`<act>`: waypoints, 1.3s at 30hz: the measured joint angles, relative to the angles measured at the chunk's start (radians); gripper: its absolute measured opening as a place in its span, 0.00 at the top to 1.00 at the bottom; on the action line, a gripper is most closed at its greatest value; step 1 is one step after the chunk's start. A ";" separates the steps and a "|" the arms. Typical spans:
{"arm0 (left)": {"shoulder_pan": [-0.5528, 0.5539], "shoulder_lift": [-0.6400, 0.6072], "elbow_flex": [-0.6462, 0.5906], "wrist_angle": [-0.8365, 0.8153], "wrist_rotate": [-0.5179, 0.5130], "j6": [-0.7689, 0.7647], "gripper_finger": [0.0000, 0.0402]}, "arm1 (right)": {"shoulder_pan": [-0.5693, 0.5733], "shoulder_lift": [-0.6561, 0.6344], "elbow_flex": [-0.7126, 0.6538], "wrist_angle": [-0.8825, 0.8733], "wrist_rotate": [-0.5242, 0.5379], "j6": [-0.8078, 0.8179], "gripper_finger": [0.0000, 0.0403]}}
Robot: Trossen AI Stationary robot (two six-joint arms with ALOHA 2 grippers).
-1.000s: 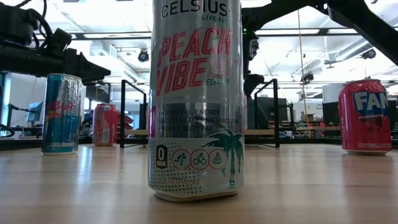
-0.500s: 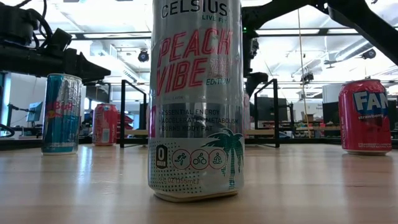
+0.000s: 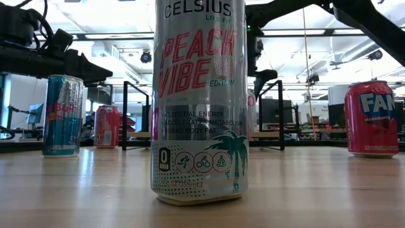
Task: Place canned beverage on shelf
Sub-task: Put the top red silver soda can on the shelf
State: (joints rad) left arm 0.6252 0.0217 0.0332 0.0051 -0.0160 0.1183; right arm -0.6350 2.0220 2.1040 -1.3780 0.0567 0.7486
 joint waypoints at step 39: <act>0.000 0.000 0.000 0.000 0.000 0.000 0.01 | 0.048 0.028 -0.004 0.059 0.104 0.376 0.12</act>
State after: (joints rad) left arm 0.6251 0.0216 0.0334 0.0051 -0.0162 0.1184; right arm -0.5866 2.0502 2.0998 -1.3187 0.1606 1.1248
